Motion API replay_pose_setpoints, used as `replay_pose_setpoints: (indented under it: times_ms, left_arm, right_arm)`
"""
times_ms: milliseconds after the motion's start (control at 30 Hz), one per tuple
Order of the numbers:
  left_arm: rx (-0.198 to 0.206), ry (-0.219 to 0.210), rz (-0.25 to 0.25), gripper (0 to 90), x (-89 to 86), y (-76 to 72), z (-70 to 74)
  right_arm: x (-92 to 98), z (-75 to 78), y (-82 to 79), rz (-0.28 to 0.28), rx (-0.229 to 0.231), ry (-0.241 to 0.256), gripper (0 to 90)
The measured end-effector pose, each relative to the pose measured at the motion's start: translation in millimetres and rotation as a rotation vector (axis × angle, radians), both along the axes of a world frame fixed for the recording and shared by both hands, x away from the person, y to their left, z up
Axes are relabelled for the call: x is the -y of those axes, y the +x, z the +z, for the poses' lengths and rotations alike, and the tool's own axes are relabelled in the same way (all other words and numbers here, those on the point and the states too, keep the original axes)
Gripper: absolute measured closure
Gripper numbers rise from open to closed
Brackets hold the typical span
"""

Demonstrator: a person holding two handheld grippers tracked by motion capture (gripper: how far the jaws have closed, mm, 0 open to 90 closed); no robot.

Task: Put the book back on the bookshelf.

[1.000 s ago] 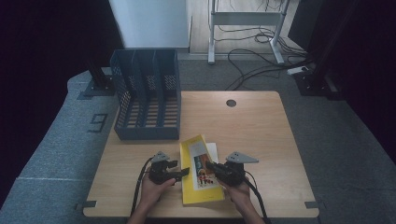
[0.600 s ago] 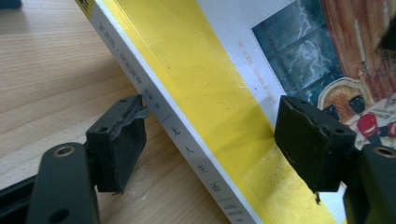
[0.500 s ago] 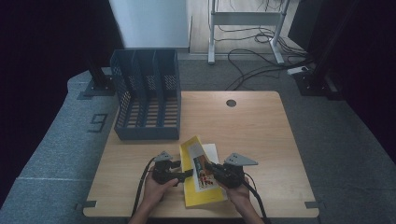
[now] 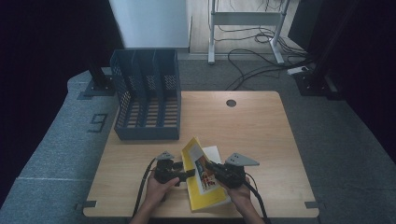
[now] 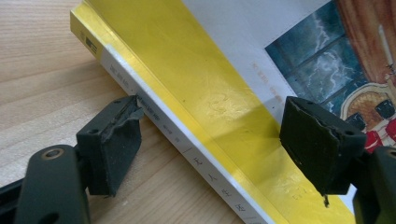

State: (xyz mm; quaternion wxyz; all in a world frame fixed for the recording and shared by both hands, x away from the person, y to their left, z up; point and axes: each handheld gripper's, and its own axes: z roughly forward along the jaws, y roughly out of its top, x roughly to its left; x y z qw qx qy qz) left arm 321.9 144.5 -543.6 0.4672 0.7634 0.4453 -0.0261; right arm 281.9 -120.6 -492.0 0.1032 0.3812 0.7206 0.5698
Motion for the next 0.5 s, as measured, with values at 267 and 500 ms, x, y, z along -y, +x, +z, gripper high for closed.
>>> replay_pose_setpoints:
  times_ms: [267,500]
  left_arm:
    - [-0.015,-0.028,-0.005,19.5,-1.1,-0.3,0.8]
    - [-0.036,-0.074,-0.031,19.9,0.4,-1.8,2.1]
  right_arm:
    - [-1.8,5.4,-5.5,0.008,0.052,-0.011,87.1]
    - [0.5,9.1,-7.3,0.010,0.077,0.012,87.2]
